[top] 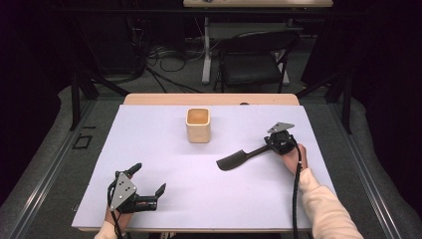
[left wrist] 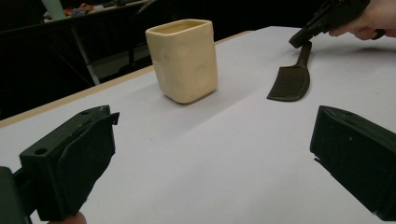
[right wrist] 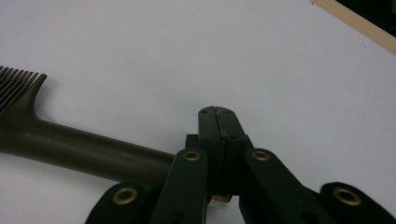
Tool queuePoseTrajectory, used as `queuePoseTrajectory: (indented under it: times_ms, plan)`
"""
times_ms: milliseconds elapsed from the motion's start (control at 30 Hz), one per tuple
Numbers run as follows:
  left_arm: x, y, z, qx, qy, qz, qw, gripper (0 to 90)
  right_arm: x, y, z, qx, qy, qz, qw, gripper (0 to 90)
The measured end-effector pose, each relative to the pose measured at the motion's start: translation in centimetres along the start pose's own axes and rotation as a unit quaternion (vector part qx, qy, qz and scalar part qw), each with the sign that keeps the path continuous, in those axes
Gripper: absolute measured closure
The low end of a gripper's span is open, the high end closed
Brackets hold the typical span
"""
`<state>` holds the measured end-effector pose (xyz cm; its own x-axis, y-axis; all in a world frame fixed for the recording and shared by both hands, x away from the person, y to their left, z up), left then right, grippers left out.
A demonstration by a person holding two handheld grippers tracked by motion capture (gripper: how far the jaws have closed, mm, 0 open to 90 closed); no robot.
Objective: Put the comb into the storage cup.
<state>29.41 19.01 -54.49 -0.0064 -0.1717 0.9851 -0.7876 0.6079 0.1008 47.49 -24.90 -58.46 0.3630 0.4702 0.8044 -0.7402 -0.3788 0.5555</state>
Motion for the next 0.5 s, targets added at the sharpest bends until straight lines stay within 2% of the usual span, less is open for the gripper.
queuePoseTrajectory:
  times_ms: [200,500]
  plan:
    - [0.0,0.0,0.1,-0.002,-0.002,-0.001,1.0,0.2,-0.1,0.5,-0.2,0.002,-0.008,-0.007,0.9999,90.0]
    - [0.1,0.0,0.1,-0.001,0.001,0.001,1.0,0.1,-0.4,1.3,-0.7,0.008,-0.003,-0.016,0.9998,90.0]
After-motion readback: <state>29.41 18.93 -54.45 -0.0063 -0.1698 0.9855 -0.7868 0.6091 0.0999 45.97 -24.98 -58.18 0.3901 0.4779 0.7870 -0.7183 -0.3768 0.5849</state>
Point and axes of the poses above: each handheld gripper's, and its own axes: y roughly backward along the jaws, x roughly out of its top, z roughly to its right, the point moved 5 cm from there along -y, roughly forward along the jaws, and after that the axes turned 9 degrees about z, right-handed, at the moved point
